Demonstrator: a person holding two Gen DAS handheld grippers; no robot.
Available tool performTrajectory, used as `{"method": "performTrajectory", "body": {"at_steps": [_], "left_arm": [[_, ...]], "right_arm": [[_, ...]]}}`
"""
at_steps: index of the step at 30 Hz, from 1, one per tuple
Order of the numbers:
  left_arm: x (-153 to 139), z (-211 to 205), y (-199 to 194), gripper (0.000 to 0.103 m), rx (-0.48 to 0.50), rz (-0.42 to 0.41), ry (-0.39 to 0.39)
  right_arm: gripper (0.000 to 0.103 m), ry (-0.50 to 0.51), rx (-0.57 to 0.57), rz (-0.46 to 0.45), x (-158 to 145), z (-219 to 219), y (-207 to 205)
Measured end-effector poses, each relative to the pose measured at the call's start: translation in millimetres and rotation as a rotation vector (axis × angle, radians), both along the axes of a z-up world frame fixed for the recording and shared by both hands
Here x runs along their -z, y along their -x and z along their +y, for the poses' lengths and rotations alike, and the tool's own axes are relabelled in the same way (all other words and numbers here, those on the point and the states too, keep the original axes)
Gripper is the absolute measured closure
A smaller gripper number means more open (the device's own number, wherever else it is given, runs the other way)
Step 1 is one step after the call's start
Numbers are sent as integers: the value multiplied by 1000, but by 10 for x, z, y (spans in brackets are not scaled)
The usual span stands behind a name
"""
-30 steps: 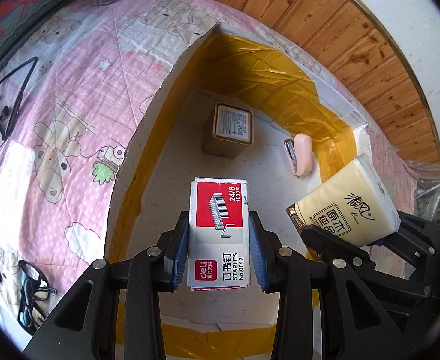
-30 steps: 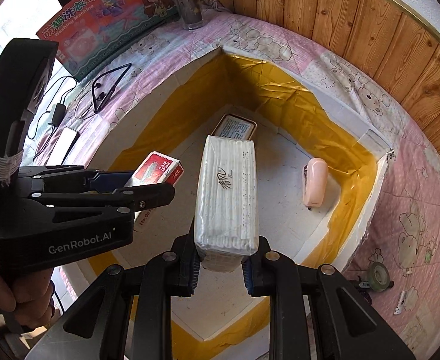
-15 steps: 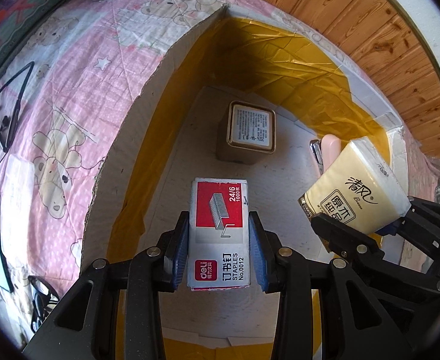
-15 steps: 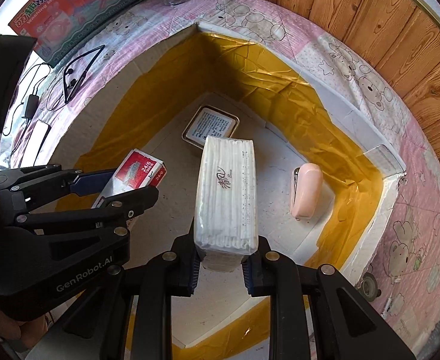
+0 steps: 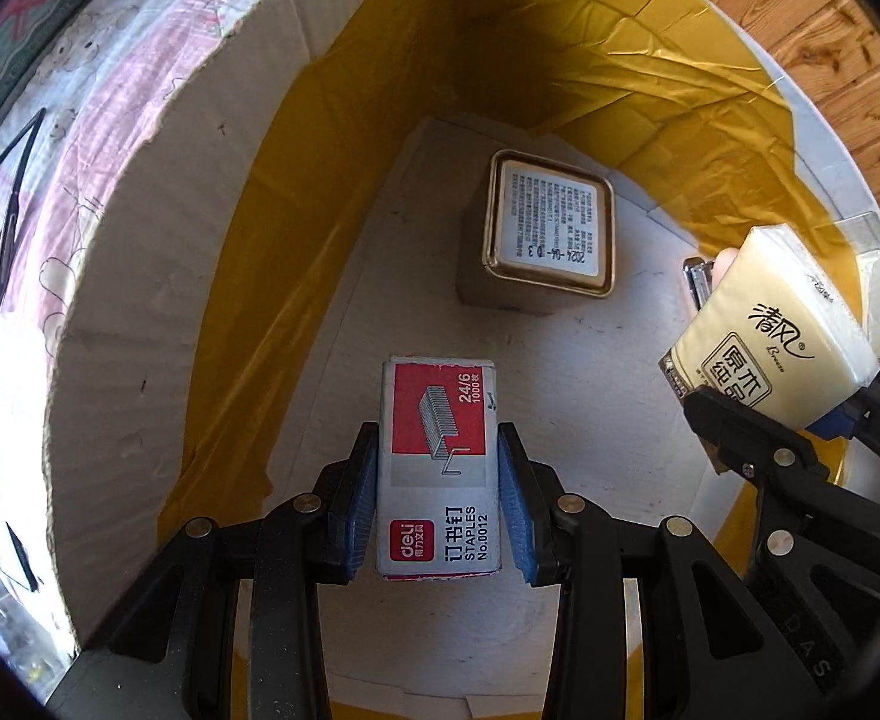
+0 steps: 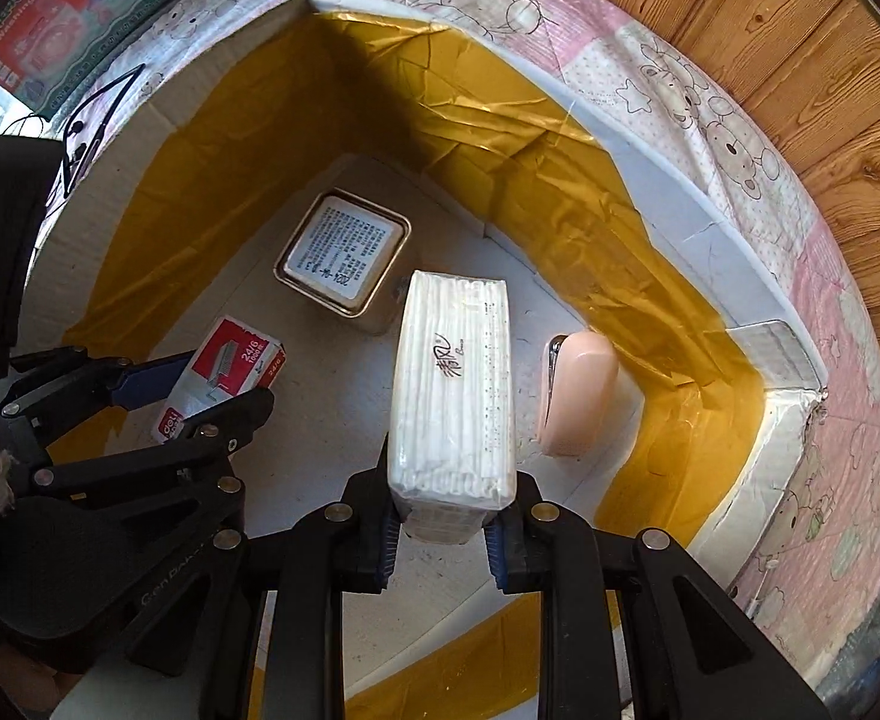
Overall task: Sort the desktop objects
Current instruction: 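Carry the tissue pack with the right tool while the left tool carries the staples box down into the box, then open the right tool releasing the tissue pack while the left tool releases the staples box, then withdraw both open tools from the box toward the item pile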
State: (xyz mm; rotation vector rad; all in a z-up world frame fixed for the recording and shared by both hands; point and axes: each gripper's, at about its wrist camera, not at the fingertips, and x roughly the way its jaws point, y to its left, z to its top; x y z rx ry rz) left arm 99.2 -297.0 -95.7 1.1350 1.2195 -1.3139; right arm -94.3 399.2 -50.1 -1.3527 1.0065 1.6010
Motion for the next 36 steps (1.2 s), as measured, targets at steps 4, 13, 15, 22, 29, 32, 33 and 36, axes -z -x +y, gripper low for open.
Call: {"method": "performTrajectory", "body": {"at_steps": [4,13,15,22,29,32,33,36], "left_arm": [[41,-2,-13,64,4,-12,-14],[27,2,-92,62,-16,-26,-16],[20,10,-112,62,-19,-27,-20],[-38,87,-207,58,-33,-9,-51],[-216,251,-303,54,-25,-15,-41],[-319,326,-387,53,-27,6,-37],[-356,350,-422,53,-29,15,-36],[-454,421,-497,53,-26,29,-35]], "right_arm": [[79,17,-12,-28,97,20,-5],[78,15,-29,-34,148,-30,24],[78,8,-29,-26,126,-61,36],[71,3,-13,16,41,-187,52],[61,-25,-1,76,-197,-443,63],[58,-46,-2,94,-326,-616,70],[53,-52,2,101,-368,-678,69],[50,-69,9,126,-483,-884,62]]}}
